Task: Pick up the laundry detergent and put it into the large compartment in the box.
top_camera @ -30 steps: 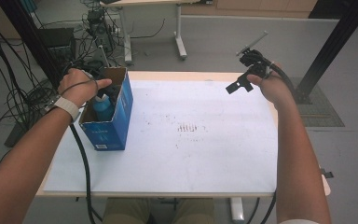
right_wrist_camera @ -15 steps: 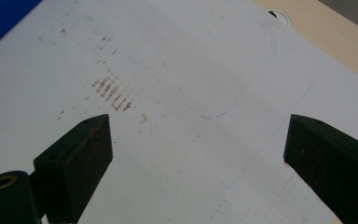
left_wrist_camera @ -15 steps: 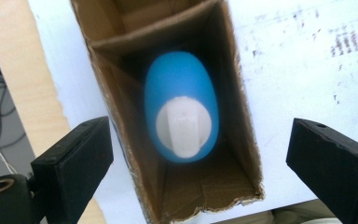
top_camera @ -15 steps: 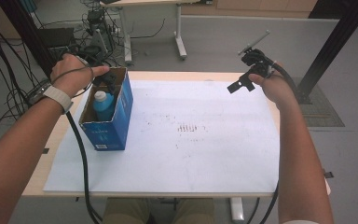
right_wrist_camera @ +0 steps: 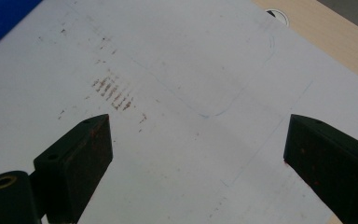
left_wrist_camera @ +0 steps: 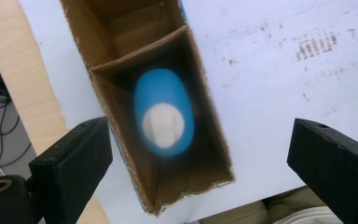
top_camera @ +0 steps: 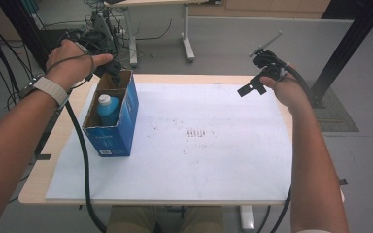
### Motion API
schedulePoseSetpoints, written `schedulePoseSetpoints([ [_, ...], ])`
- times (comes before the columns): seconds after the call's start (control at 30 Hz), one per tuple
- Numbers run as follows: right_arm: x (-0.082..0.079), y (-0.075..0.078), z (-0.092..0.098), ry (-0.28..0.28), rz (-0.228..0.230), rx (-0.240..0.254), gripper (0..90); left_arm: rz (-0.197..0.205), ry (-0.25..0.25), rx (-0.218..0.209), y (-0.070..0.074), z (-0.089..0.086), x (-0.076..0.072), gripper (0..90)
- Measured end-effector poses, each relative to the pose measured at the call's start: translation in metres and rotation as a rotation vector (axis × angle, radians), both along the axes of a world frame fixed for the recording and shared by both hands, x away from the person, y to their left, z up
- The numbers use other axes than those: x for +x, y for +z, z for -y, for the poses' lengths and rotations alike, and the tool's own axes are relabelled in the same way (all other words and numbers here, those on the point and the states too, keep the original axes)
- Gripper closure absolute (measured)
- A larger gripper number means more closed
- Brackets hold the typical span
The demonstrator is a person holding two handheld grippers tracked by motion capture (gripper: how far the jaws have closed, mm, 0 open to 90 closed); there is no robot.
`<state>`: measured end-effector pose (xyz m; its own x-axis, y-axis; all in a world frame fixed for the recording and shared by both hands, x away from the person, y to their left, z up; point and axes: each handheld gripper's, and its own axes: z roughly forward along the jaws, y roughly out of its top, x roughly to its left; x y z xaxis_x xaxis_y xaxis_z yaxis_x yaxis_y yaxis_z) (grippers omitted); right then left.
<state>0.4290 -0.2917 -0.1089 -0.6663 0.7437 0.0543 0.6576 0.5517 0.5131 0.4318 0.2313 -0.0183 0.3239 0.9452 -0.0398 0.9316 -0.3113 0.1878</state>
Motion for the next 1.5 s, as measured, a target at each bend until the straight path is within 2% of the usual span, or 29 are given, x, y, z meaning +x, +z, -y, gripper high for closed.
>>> schedulePoseSetpoints([
  [0.13,-0.001,0.000,0.001,-0.003,0.000,0.001,7.7,0.014,-0.037,-0.002,0.010,0.004,-0.003,7.5],
  [0.3,0.000,0.000,0.001,-0.005,-0.005,0.002,7.7,0.017,-0.106,-0.034,0.021,0.008,-0.004,7.5],
  [0.57,-0.001,0.001,0.002,-0.007,-0.005,0.002,7.8,0.033,-0.226,-0.026,0.028,0.027,-0.007,7.5],
  [0.77,-0.002,0.002,0.004,-0.010,-0.005,0.006,7.8,0.046,-0.302,-0.020,0.027,0.036,-0.008,7.5],
  [1.23,-0.002,0.001,0.003,-0.014,-0.013,0.006,7.8,0.073,-0.544,-0.005,0.017,0.049,-0.009,7.5],
  [1.37,-0.001,0.000,0.002,-0.011,-0.015,0.004,7.8,0.062,-0.623,-0.014,0.012,0.052,-0.008,7.5],
  [1.5,0.000,0.000,0.002,-0.011,-0.017,0.005,7.7,0.067,-0.692,0.011,0.004,0.061,-0.011,7.5],
])
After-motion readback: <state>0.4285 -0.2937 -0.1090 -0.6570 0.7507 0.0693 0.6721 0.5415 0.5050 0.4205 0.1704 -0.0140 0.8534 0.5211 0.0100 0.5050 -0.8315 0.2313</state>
